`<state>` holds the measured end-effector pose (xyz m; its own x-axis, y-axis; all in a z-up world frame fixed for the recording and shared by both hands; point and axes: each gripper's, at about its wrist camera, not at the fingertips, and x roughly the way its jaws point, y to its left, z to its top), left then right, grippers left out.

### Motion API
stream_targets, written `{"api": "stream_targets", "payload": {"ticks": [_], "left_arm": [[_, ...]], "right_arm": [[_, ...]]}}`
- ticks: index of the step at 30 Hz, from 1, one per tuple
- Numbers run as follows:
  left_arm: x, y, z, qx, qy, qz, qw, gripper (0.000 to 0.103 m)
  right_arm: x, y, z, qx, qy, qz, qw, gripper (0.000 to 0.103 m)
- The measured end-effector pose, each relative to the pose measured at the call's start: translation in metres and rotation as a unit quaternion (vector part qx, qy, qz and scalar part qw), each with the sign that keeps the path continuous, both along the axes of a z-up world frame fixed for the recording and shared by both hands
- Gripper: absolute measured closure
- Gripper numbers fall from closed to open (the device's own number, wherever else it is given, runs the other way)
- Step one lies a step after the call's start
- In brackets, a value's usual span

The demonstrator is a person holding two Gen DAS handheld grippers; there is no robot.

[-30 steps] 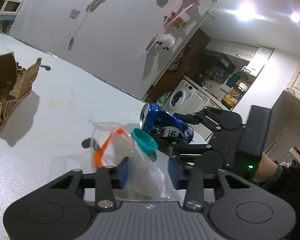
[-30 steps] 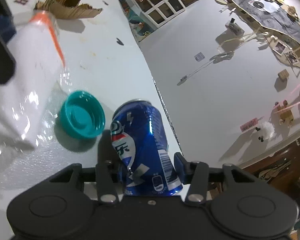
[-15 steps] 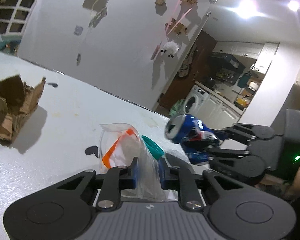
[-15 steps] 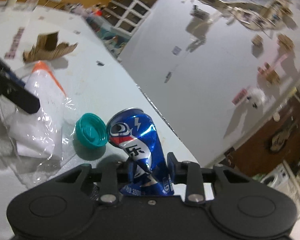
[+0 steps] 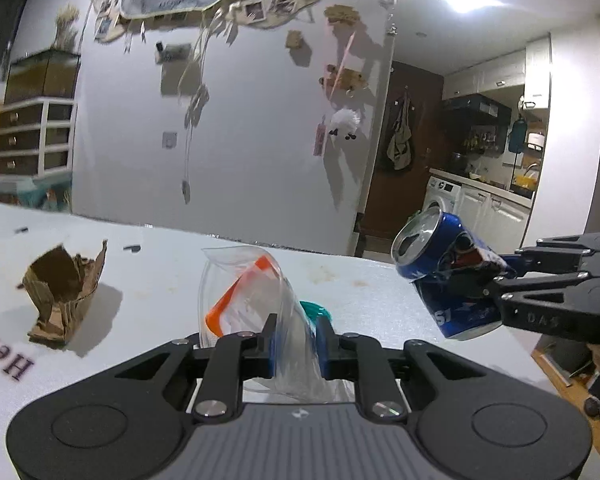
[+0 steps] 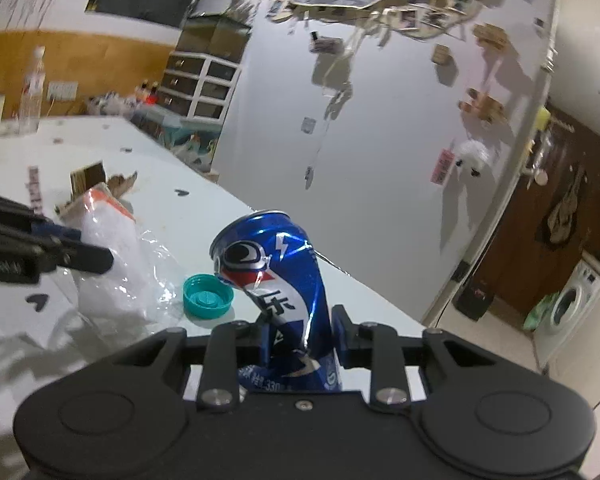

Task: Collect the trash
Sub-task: 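Carry the plastic bag and Pepsi can with both tools over the yellow bin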

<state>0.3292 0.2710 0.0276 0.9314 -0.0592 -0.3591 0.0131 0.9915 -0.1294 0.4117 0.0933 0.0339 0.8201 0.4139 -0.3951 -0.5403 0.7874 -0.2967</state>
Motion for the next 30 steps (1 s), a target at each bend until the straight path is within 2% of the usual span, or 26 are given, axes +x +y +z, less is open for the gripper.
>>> {"api": "stream_targets", "payload": {"ticks": [6, 15, 21, 30], "left_arm": [[-0.011, -0.032, 0.005, 0.028, -0.005, 0.018, 0.9994, 0.084], [-0.023, -0.073, 0.008, 0.030, -0.008, 0.037, 0.9988, 0.084], [-0.029, -0.110, 0.012, 0.028, -0.014, 0.022, 0.9993, 0.084], [-0.037, -0.186, 0.011, 0.029, -0.011, -0.035, 0.9989, 0.084]], "right_arm": [[-0.014, -0.027, 0.003, 0.040, 0.014, -0.013, 0.999, 0.074], [-0.041, -0.071, 0.004, 0.067, 0.012, -0.034, 0.997, 0.074], [-0.060, -0.112, 0.008, 0.089, 0.008, -0.050, 0.995, 0.074], [-0.088, -0.179, 0.008, 0.103, 0.001, -0.087, 0.991, 0.074]]}}
